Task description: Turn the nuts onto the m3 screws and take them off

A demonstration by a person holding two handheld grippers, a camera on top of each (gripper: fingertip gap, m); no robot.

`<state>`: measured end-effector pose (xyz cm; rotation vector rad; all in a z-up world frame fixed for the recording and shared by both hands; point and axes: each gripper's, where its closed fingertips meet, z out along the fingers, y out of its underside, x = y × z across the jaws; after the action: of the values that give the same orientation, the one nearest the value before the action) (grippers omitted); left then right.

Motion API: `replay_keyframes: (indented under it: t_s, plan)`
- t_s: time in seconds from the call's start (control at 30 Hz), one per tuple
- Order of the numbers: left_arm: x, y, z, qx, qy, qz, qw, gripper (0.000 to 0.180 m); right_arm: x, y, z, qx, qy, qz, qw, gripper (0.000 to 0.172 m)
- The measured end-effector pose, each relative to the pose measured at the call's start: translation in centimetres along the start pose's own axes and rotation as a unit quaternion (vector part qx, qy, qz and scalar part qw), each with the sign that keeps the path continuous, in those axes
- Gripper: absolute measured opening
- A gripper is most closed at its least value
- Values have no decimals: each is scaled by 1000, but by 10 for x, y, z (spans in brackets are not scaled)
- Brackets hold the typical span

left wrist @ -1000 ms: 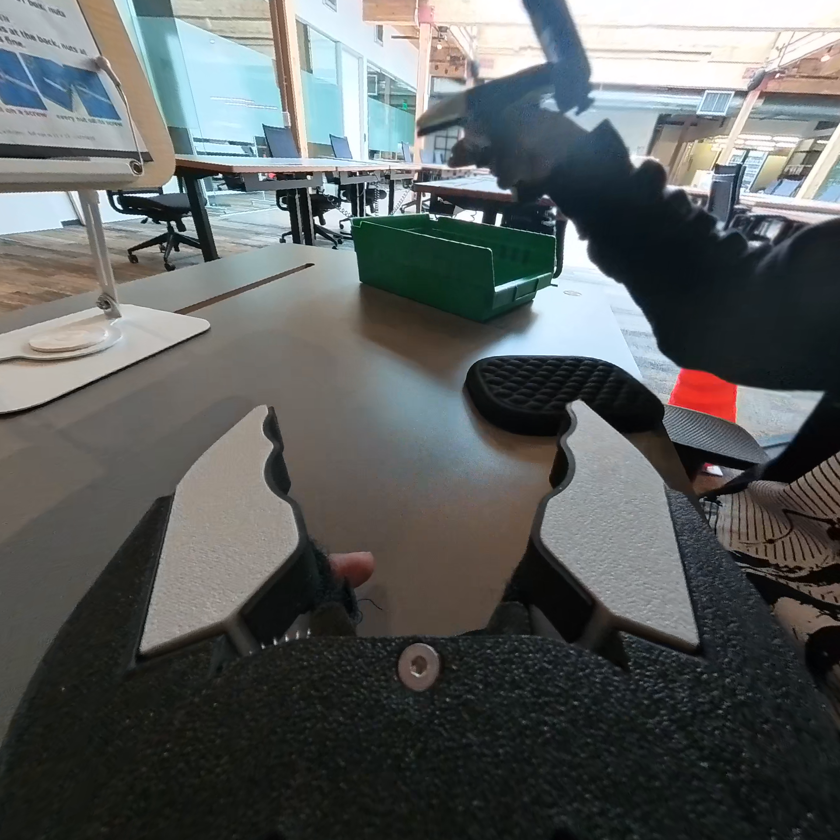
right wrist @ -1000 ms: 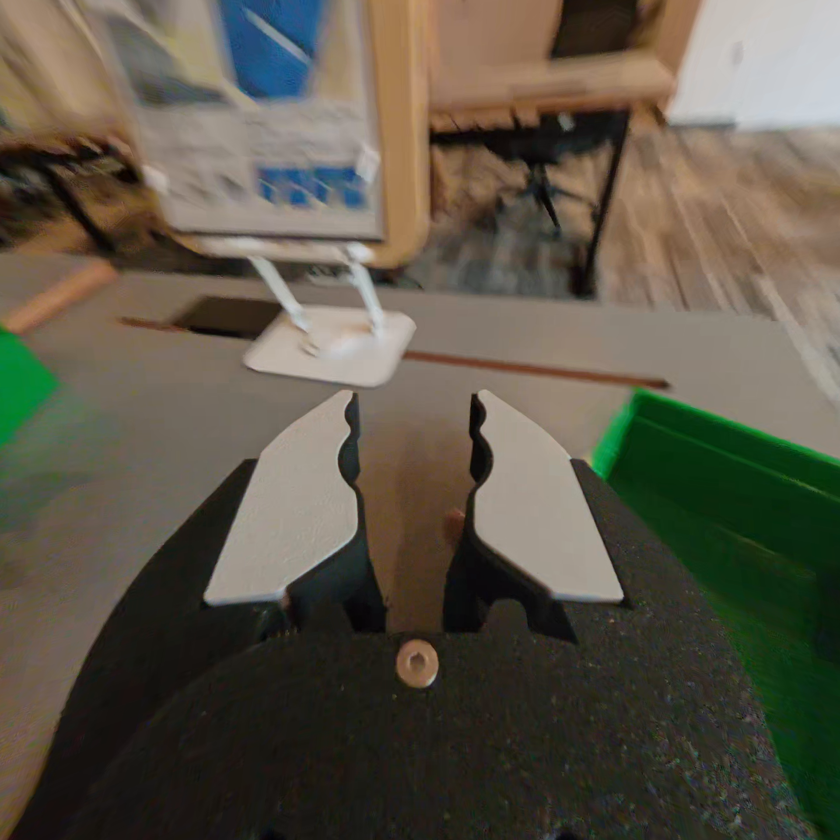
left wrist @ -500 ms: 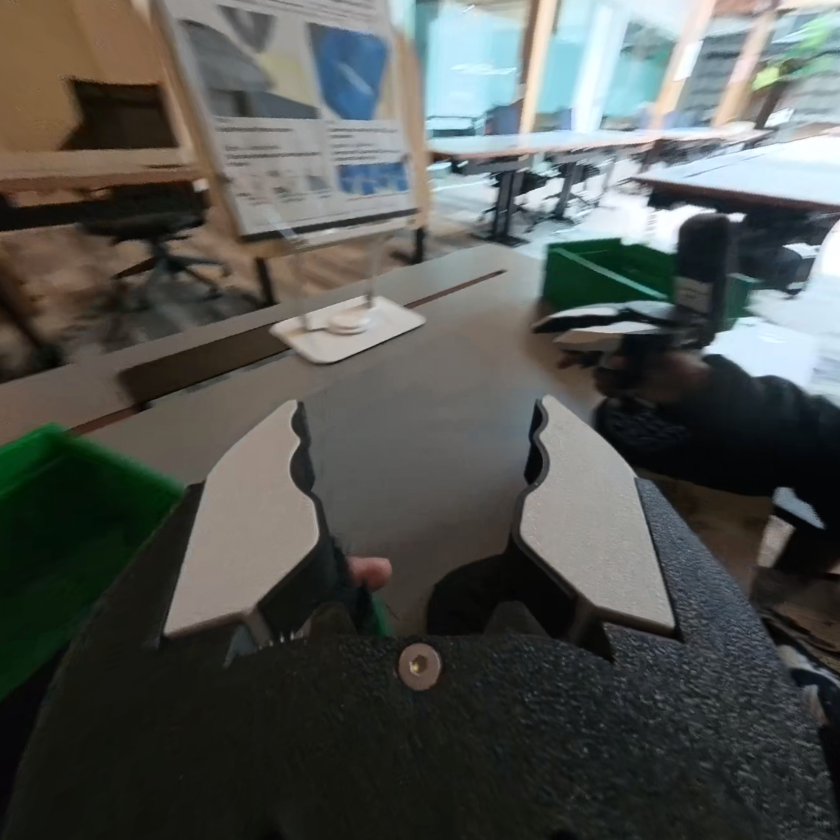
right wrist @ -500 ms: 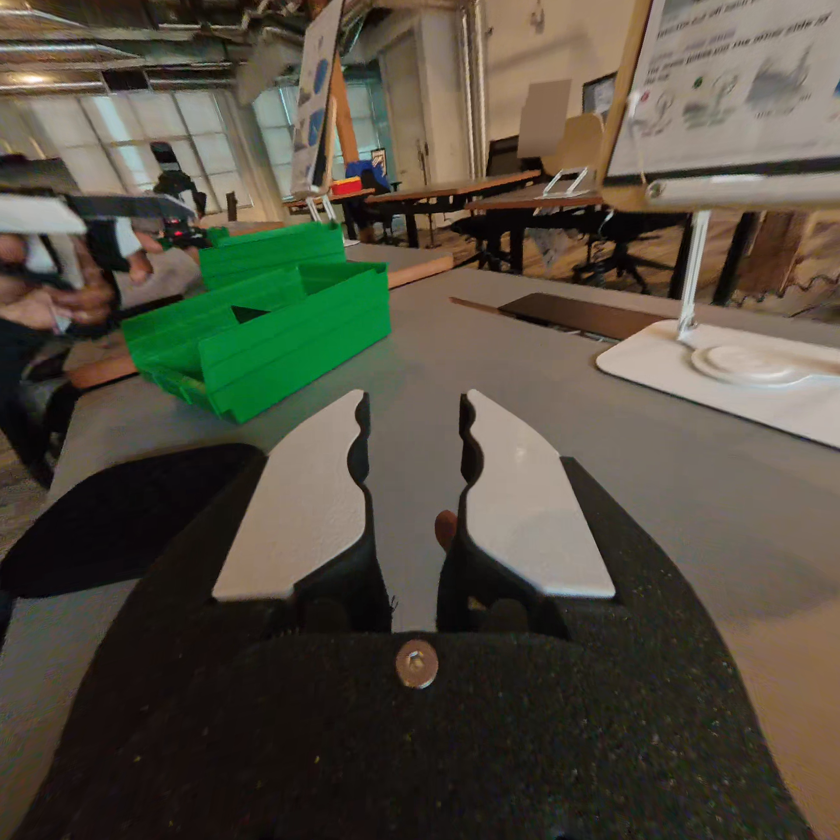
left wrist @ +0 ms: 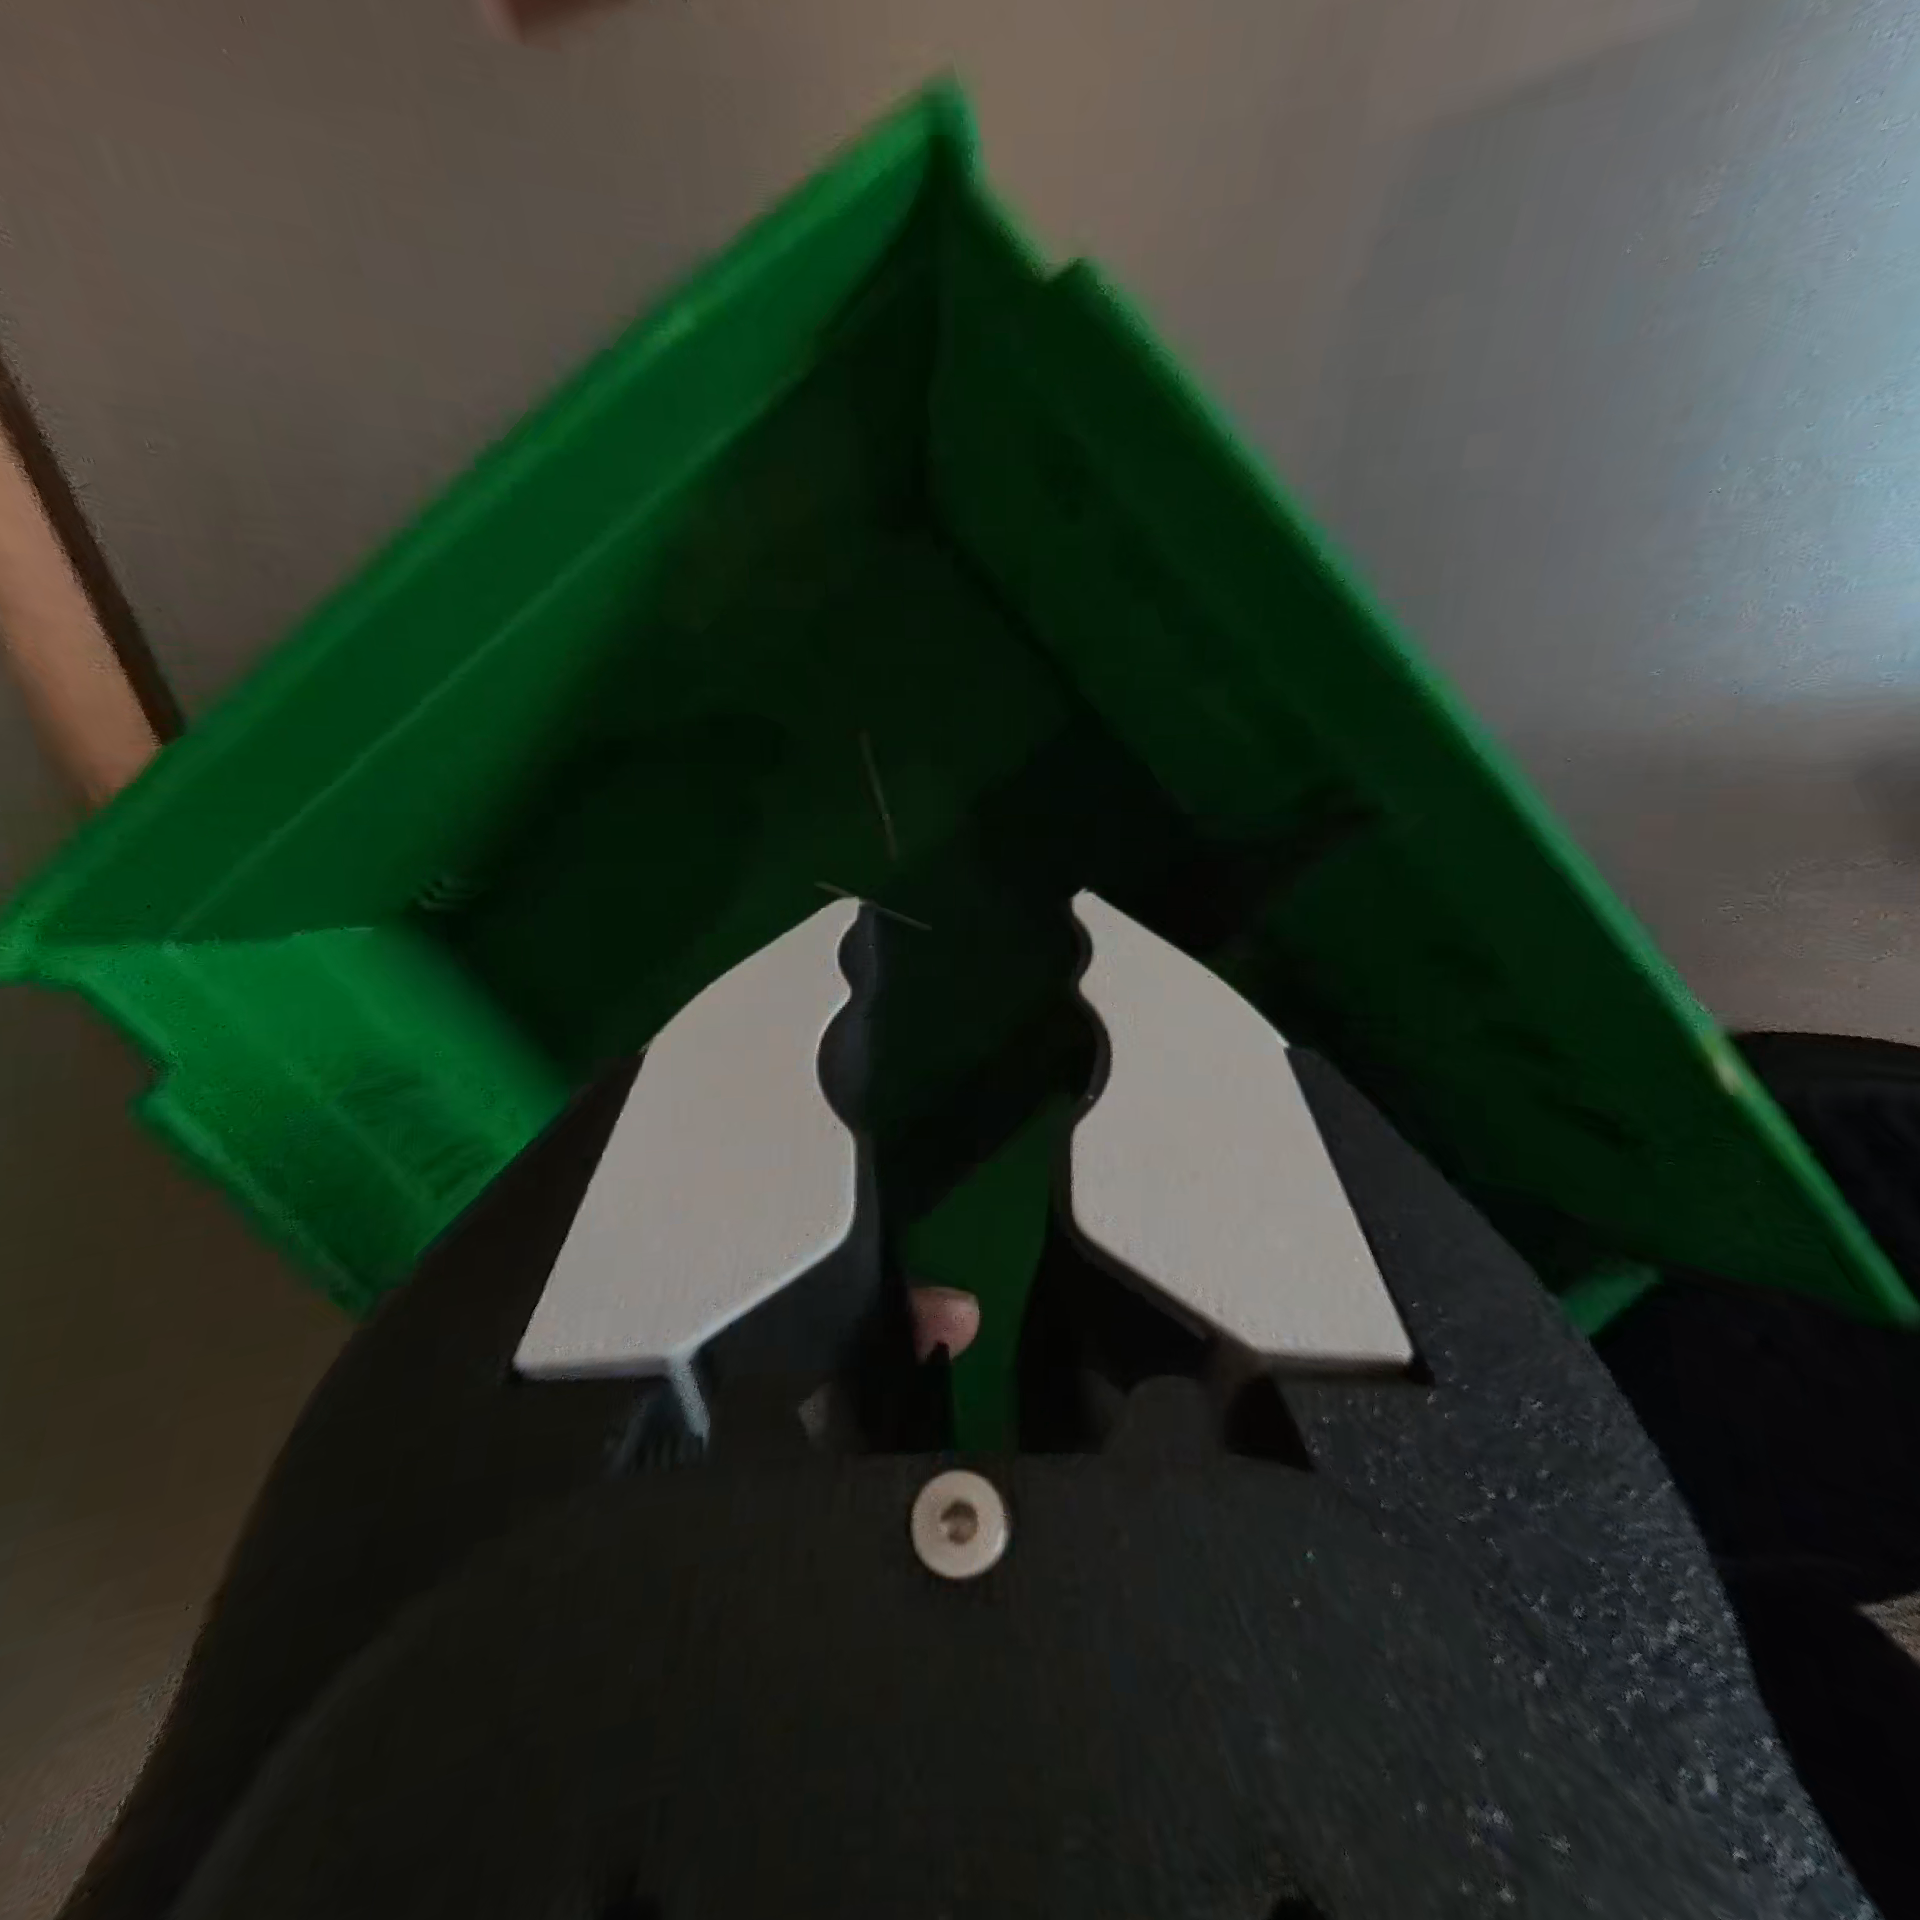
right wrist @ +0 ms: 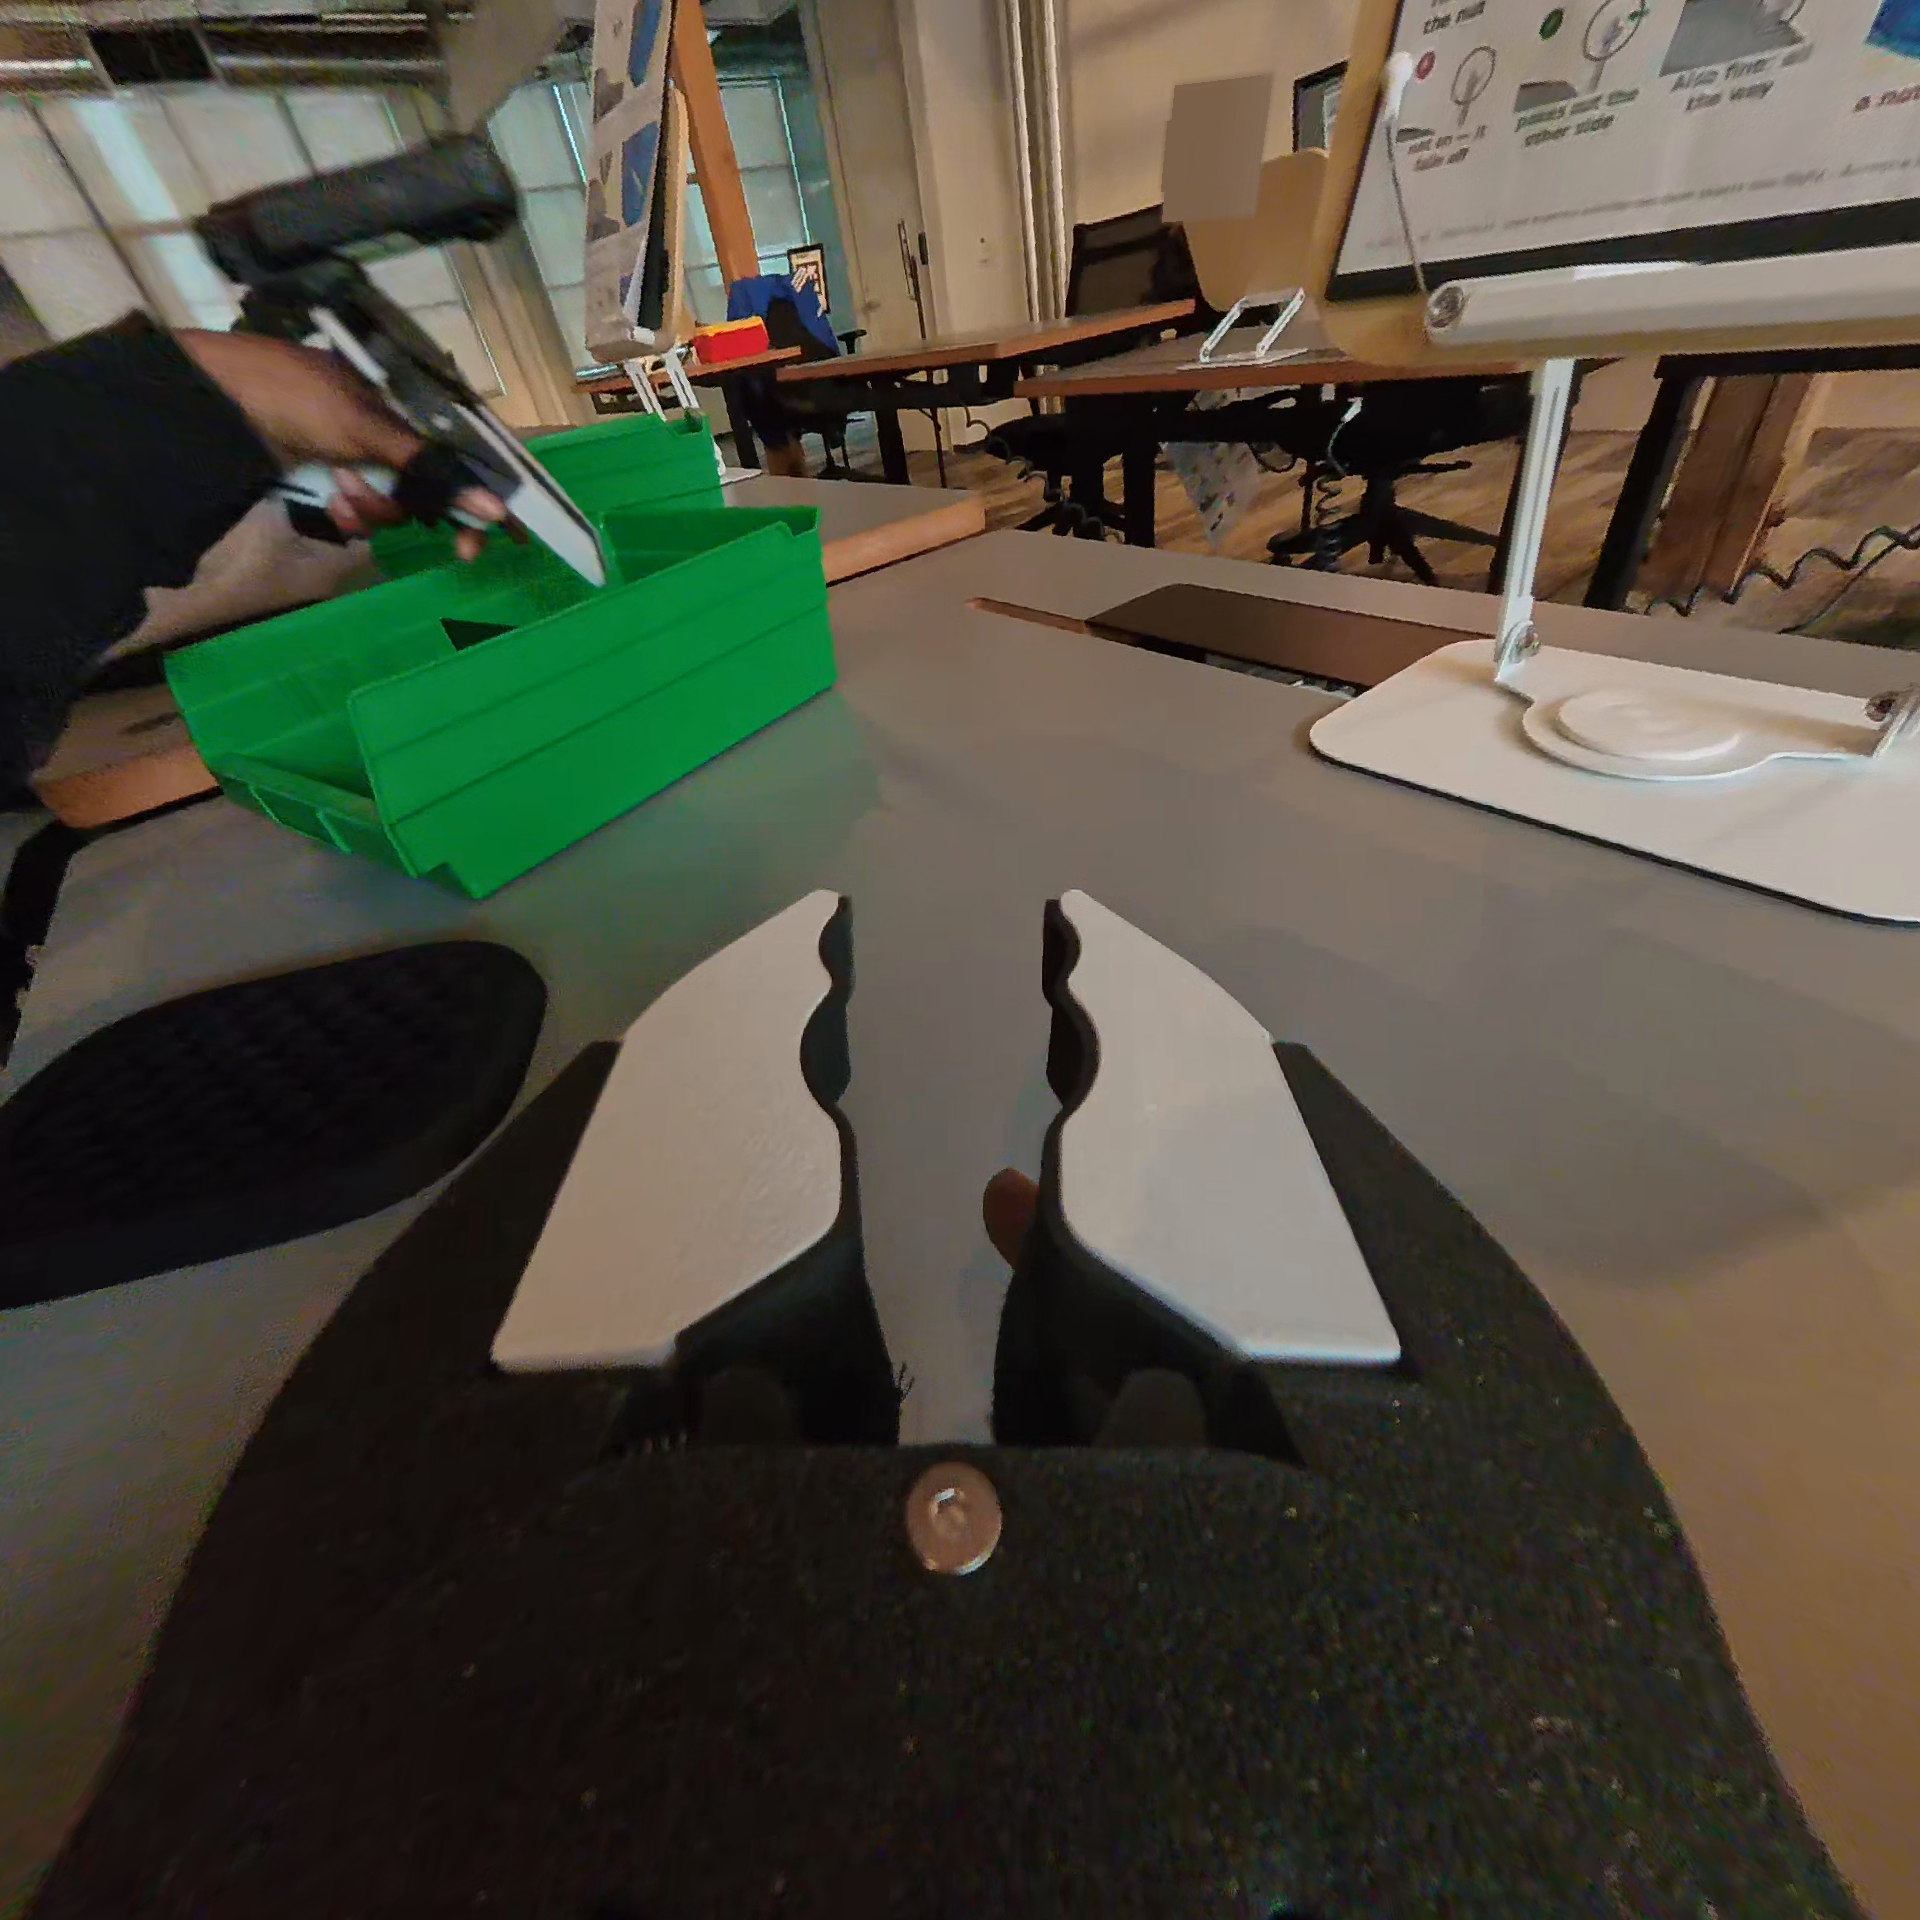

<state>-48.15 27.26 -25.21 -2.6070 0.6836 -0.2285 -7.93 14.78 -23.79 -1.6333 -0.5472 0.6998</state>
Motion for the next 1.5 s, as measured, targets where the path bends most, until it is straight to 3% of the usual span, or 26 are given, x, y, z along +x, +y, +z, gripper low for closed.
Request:
replay_keyframes:
  t_s: [0.2, 0.4, 0.67, 0.8, 0.97, 1.1, 1.23, 1.37, 1.5]
  plan:
    - [-19, 4, 66, -114, 22, -18, 993, 29, -2, 6, 3, -16, -11, 1, 1000, 34]
    - [-24, 7, 86, -150, 16, -10, 989, 27, 1, 5, 2, -10, -11, 17, 1000, 34]
    - [-27, 13, 89, -151, 3, 0, 989, 3, 3, 3, 1, -5, -8, 21, 1000, 34]
    - [-26, 14, 87, -145, 1, 13, 989, 2, 2, 4, 1, -6, -10, 21, 1000, 34]
    - [-16, -16, 44, -56, -3, 26, 998, 2, 1, 3, 1, -6, -12, 18, 1000, 34]
    - [32, -49, -6, 31, 13, 93, 995, 2, 0, 4, 1, -10, -13, 16, 1000, 34]
    - [125, -56, -25, 59, 72, 205, 974, 2, 1, 4, 1, -9, -9, 15, 1000, 33]
    - [219, -34, -9, 31, 116, 322, 939, 2, 6, 4, 0, -7, 0, 26, 1000, 32]
    - [300, 5, 31, -24, 170, 412, 895, 2, 7, 5, 0, -8, 1, 28, 1000, 32]
